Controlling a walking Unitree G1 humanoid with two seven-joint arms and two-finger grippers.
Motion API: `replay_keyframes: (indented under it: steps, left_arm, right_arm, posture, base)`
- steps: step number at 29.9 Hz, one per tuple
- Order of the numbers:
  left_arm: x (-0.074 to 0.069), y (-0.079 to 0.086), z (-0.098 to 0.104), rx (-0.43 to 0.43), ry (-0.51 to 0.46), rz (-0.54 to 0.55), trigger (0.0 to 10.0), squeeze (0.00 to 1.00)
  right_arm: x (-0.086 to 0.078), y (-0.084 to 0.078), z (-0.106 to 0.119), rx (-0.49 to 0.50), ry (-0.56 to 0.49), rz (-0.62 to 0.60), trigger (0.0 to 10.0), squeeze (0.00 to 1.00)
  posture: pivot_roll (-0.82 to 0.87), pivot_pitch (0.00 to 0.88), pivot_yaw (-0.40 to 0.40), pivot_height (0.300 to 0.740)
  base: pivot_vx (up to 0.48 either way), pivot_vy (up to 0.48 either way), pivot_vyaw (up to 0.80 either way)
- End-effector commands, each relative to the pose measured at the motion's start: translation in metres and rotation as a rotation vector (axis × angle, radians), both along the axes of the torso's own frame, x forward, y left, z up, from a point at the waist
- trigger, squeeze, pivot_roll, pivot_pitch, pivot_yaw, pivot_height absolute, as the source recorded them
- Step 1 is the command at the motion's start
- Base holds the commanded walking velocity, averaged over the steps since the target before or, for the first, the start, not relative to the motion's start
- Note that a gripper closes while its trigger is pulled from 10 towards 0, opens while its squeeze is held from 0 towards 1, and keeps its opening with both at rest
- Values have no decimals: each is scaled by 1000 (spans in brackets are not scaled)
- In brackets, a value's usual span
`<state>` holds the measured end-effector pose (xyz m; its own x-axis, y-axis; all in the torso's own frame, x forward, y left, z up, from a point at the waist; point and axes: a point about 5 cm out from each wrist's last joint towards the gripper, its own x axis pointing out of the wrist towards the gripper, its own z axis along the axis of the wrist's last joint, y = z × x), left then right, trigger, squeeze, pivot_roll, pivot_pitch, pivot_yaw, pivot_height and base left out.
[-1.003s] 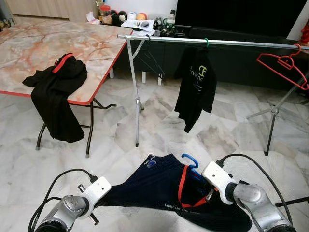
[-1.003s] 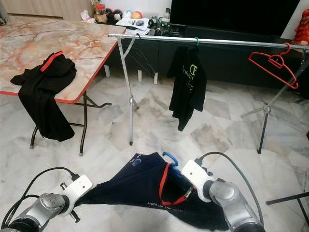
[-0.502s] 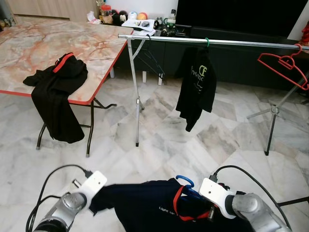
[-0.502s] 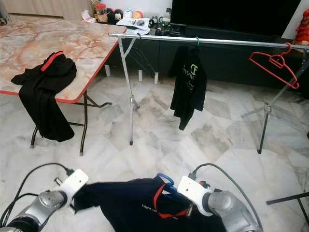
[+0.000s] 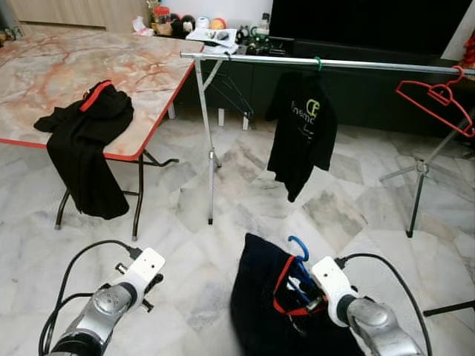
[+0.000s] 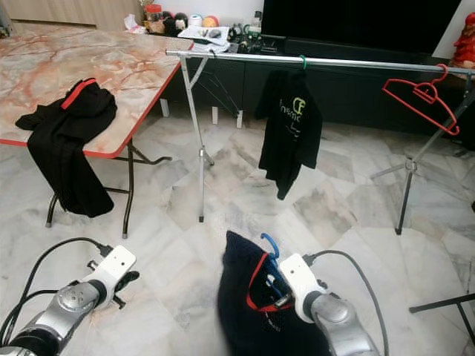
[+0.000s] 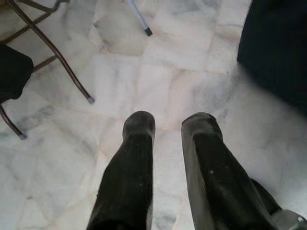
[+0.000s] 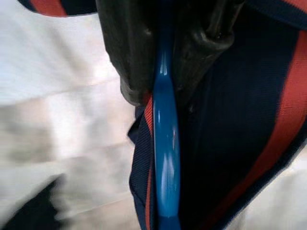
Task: Hang hanger
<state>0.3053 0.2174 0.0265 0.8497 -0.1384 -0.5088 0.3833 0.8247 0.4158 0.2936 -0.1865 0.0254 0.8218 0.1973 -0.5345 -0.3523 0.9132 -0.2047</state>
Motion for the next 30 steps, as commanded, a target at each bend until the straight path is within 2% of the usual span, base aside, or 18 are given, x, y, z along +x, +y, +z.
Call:
replay_keyframes:
  steps: [1, 3, 4, 6, 7, 8, 10, 17, 20, 25, 30]
  left_arm:
    - [-3, 3, -2, -11, -4, 28, 10000, 1000]
    - [-4, 4, -3, -5, -8, 33, 10000, 1000]
    - [-4, 4, -3, -5, -8, 33, 10000, 1000]
    - [-5, 5, -4, -6, -8, 32, 10000, 1000]
    - [-5, 5, -4, -6, -8, 32, 10000, 1000]
    - [-6, 4, -5, -8, -8, 29, 10000, 1000]
    - [-7, 4, -5, -10, -12, 26, 10000, 1000]
    - [-8, 5, -5, -13, -20, 20, 10000, 1000]
    - [-5, 2, 1, -42, -66, 4, 10000, 1000]
    - [-1, -5, 9, -70, -96, -55, 10000, 1000]
    - [1, -15, 13, -73, -109, -140, 10000, 1000]
  right_arm:
    - [11, -16, 16, -26, -132, -191, 10000, 0]
    - [12, -29, 20, -55, -204, -405, 10000, 0]
    - [12, -29, 20, -55, -204, -405, 10000, 0]
    - [6, -36, 16, -10, -216, -597, 10000, 0]
    - [6, -36, 16, -10, -216, -597, 10000, 0]
    - [-3, -38, 7, 25, -185, -715, 10000, 0]
    - [-8, -38, 1, 13, -177, -760, 10000, 0]
    - [-11, -39, -1, -8, -194, -849, 10000, 0]
    - [-11, -39, 0, -13, -205, -863, 10000, 0]
    - [-8, -35, 0, -14, -202, -819, 10000, 0]
    - [0, -20, 1, -17, -190, -632, 10000, 0]
  posture:
    - [-27, 114, -24, 740]
    - [-26, 116, -23, 740]
    - [-26, 116, -23, 740]
    - [-23, 119, -18, 740]
    - [-23, 119, -18, 740]
    - [-23, 120, -14, 740]
    - [-21, 120, -12, 740]
    - [-18, 119, -2, 740]
    - [-16, 119, 1, 740]
    - [-12, 114, 4, 740]
    - [-13, 110, 10, 740]
  base:
    - [0, 0, 0]
    - [0, 0, 0]
    - [0, 0, 0]
    - [0, 0, 0]
    - [0, 0, 0]
    - [0, 0, 0]
    - [0, 0, 0]
    - [0, 0, 0]
    - [0, 0, 0]
    - [0, 0, 0]
    - [0, 0, 0]
